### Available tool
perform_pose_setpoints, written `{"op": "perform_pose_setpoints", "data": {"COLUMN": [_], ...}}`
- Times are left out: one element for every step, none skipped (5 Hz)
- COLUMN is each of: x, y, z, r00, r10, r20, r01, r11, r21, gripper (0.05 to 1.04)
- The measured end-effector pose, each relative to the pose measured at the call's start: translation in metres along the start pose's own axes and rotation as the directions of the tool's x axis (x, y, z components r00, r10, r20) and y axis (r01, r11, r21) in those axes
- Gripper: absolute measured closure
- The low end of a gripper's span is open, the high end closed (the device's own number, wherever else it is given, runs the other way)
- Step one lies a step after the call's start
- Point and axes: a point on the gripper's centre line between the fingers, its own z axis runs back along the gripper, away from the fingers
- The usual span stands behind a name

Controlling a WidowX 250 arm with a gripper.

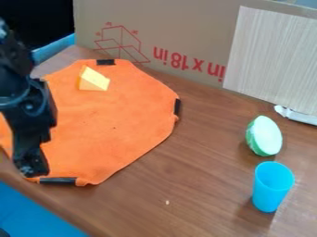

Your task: Fold the cloth from bottom right to top left

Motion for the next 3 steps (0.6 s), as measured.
{"op": "perform_pose_setpoints", "data": {"x": [0.005,0.003,0.003], "y": [0.001,-0.005,-0.015], "z": [-0.014,-0.023,-0.031], "r00": [1.000,0.999,0.997], "r10": [-0.019,-0.035,-0.064], "r20": [-0.022,-0.020,-0.033], "r01": [0.019,0.036,0.065], "r11": [1.000,0.999,0.997], "r21": [0.010,0.021,0.040], "gripper": [0.082,0.082,0.082]}}
